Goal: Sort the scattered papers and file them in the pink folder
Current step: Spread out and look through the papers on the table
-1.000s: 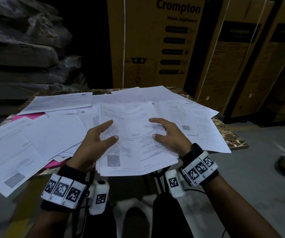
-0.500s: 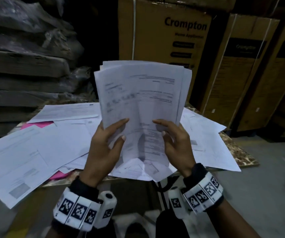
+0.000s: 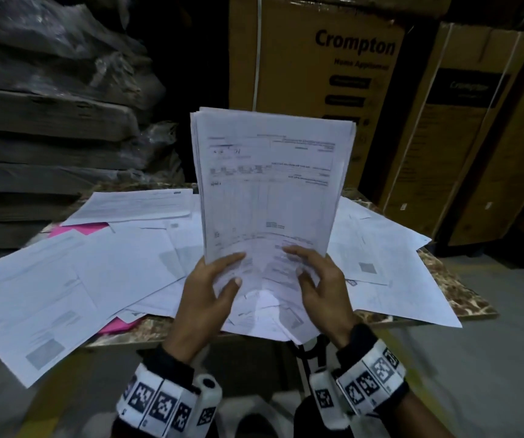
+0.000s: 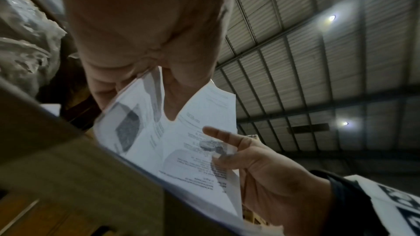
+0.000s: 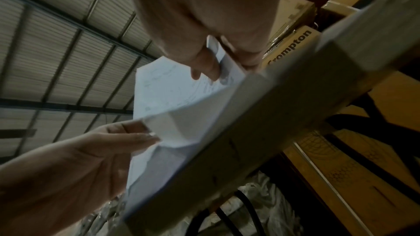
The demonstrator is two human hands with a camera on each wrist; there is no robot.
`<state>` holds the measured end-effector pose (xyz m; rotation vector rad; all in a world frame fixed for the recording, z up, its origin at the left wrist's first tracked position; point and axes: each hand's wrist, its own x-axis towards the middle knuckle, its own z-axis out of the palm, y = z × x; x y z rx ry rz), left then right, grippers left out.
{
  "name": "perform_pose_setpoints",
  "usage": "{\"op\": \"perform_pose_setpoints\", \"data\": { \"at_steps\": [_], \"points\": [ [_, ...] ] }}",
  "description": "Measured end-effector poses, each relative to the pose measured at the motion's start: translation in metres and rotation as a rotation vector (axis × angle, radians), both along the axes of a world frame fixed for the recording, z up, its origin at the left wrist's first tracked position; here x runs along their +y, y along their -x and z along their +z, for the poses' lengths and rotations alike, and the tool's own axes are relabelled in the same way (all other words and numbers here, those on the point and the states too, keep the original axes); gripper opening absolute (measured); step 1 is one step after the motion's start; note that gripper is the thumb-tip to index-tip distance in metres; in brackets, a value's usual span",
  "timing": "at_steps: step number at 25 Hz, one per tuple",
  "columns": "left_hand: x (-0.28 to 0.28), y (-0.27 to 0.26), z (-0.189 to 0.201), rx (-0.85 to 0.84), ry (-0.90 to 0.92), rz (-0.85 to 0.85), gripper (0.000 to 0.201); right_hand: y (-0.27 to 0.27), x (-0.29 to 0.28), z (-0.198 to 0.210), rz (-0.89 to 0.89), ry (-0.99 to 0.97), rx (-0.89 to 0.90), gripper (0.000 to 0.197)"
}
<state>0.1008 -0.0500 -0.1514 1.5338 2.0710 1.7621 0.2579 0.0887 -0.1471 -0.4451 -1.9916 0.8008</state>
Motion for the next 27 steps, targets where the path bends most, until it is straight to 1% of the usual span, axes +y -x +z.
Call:
{"op": "perform_pose_setpoints", "data": {
  "at_steps": [3, 5, 8, 10, 13, 16, 19, 20, 22, 24, 27],
  "points": [
    [0.002, 0.0, -0.001, -0.035, -0.054, 0.016, 0.04, 0.002, 0.006, 0.012, -0.011, 0.019, 0.074, 0.046],
    [0.002, 0.003, -0.003, -0.029, -0.048, 0.032, 0.039, 0.003, 0.006, 0.014, -0.013, 0.003, 0.069, 0.046],
    [-0.002, 0.005, -0.008, -0.058, -0.03, -0.018, 0.04, 0.003, 0.008, 0.008, -0.017, 0.031, -0.013, 0.061],
    [-0.007, 0.011, -0.001, -0.025, -0.048, 0.001, 0.043, -0.001, 0.02, 0.023, -0.017, 0.099, -0.012, 0.07],
    [-0.014, 0.028, 0.021, 0.046, -0.098, 0.129, 0.046, -0.01, 0.045, 0.066, 0.039, 0.088, -0.038, 0.067],
    [-0.02, 0.034, 0.039, 0.051, -0.134, 0.239, 0.044, -0.018, 0.065, 0.099, 0.146, 0.071, -0.187, 0.063],
    [-0.026, 0.031, 0.053, 0.121, -0.129, 0.307, 0.039, -0.027, 0.065, 0.108, 0.287, -0.037, -0.419, 0.061],
    [-0.029, 0.031, 0.057, 0.134, -0.111, 0.303, 0.037, -0.031, 0.063, 0.106, 0.324, -0.068, -0.483, 0.06],
    [-0.036, 0.033, 0.061, 0.115, -0.049, 0.243, 0.037, -0.039, 0.055, 0.098, 0.394, -0.082, -0.561, 0.056],
    [-0.042, 0.035, 0.064, 0.083, 0.008, 0.127, 0.036, -0.045, 0.045, 0.094, 0.457, -0.083, -0.588, 0.052],
    [-0.051, 0.035, 0.065, 0.006, -0.008, -0.067, 0.026, -0.054, 0.039, 0.097, 0.465, -0.044, -0.584, 0.047]
  ]
}}
